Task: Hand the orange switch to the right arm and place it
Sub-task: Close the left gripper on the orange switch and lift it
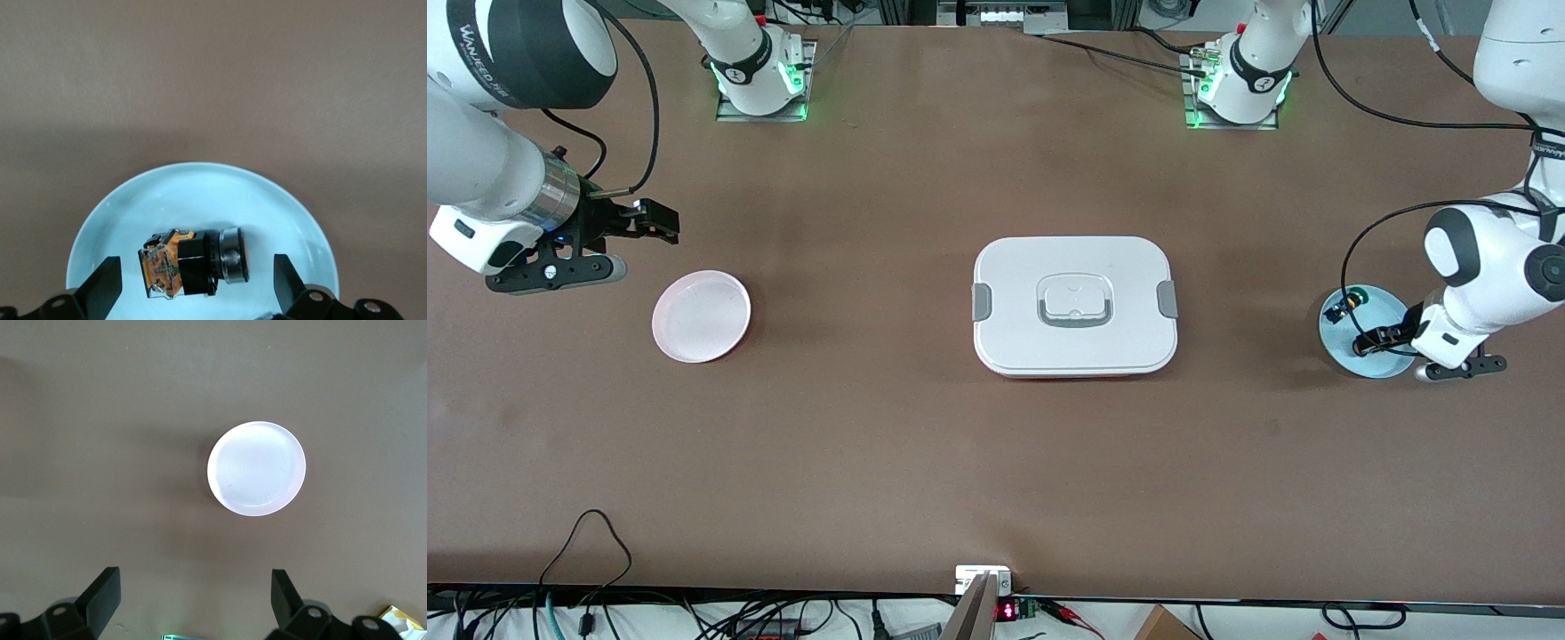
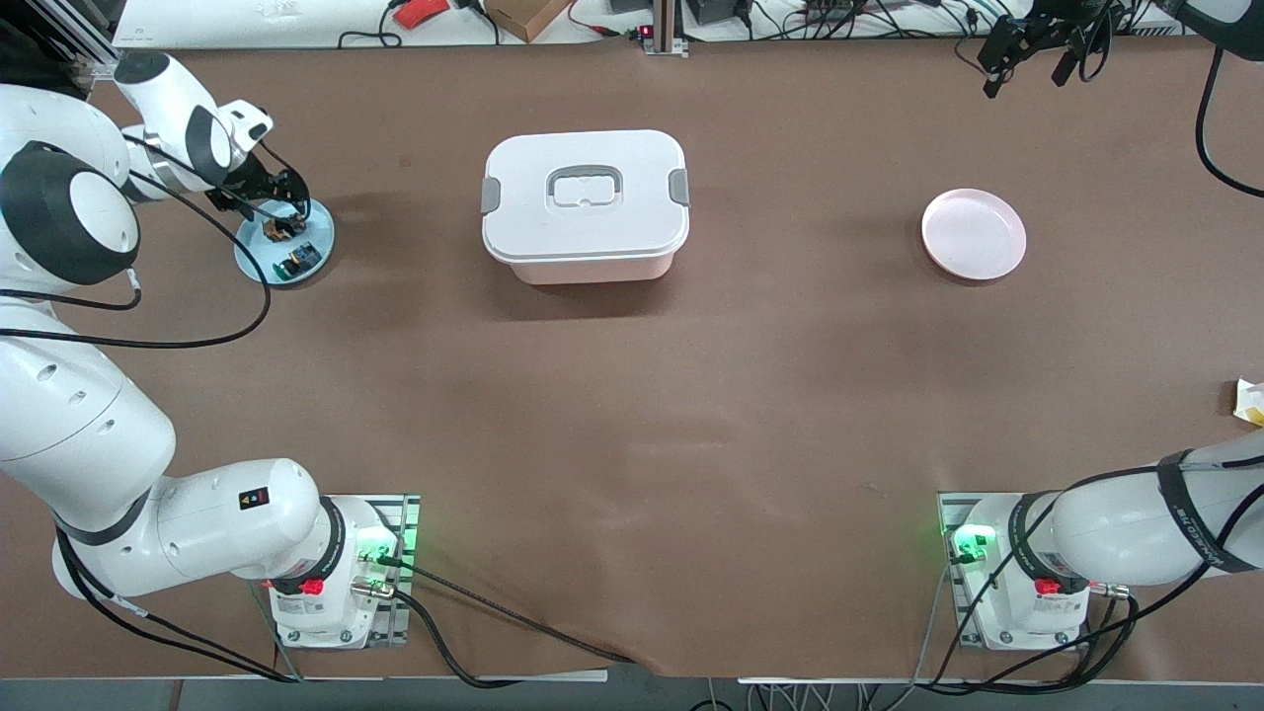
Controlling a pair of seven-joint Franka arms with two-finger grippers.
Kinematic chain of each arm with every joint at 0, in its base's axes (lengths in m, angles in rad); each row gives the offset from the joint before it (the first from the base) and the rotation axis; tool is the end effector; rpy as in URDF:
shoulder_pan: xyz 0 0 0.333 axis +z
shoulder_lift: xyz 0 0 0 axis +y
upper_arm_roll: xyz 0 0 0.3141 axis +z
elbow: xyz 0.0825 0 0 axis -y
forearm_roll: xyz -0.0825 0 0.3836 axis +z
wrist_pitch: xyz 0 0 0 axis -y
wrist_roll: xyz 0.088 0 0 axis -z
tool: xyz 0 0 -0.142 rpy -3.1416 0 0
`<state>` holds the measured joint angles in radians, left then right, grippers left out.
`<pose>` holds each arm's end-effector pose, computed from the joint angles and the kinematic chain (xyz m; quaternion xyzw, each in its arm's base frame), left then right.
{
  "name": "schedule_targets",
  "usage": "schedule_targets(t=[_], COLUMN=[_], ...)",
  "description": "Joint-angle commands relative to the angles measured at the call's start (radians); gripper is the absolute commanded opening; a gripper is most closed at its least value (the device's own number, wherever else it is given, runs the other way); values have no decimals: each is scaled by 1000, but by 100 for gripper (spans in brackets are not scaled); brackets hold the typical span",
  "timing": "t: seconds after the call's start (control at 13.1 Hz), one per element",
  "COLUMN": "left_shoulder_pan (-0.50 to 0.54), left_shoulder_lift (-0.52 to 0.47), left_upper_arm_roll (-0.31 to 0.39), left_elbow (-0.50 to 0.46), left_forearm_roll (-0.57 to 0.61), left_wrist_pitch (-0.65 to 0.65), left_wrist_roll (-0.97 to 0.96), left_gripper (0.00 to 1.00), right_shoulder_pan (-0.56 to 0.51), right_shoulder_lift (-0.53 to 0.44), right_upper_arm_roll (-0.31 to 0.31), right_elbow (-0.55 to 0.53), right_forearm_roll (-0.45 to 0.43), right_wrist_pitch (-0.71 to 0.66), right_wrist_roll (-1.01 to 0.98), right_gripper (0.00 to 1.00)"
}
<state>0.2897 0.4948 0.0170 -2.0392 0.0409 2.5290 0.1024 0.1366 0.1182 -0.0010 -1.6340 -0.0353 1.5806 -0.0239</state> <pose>0.5678 0.1804 0.1600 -0.9963 -0.0843 0.0057 0.0149 0.5690 0.0726 0.4923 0.9929 0.0810 -0.0846 0.0224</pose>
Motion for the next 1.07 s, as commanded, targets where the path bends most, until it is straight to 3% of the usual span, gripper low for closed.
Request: schedule_targets(t=[0.0, 0.15, 0.23, 0.31, 0.46, 0.53, 0.76, 0.99], left_shoulder_pan=[17, 17, 17, 17, 17, 16, 16, 14], left_shoulder_lift=[42, 45, 44, 44, 44, 42, 25, -25], left_upper_arm_roll=[-9, -9, -9, -9, -9, -9, -22, -43], left_elbow=[-6, -10, -10, -9, -9, -6, 14, 77], left_forearm_roll=[-4, -4, -4, -4, -4, -4, -4, -6], left_wrist_pitch=[72, 82, 82, 82, 80, 80, 28, -181], left_wrist_roll=[22, 16, 16, 20, 22, 22, 2, 8], left_gripper=[100, 96, 80, 54, 26, 20, 19, 14], right_shoulder_pan=[8, 8, 8, 8, 6, 6, 6, 8], right_shoulder_lift=[3, 3, 3, 3, 3, 3, 3, 3], right_upper_arm_roll=[-2, -2, -2, -2, -2, -2, -2, -2], right_elbow=[17, 17, 17, 17, 17, 17, 16, 17], right_forearm_roll=[17, 17, 17, 18, 17, 17, 18, 17], right_wrist_pitch=[-7, -7, -7, -7, -7, -7, -7, -7], right_wrist_roll=[-2, -2, -2, -2, -2, -2, -2, -2], right_gripper=[100, 100, 100, 100, 100, 100, 100, 100])
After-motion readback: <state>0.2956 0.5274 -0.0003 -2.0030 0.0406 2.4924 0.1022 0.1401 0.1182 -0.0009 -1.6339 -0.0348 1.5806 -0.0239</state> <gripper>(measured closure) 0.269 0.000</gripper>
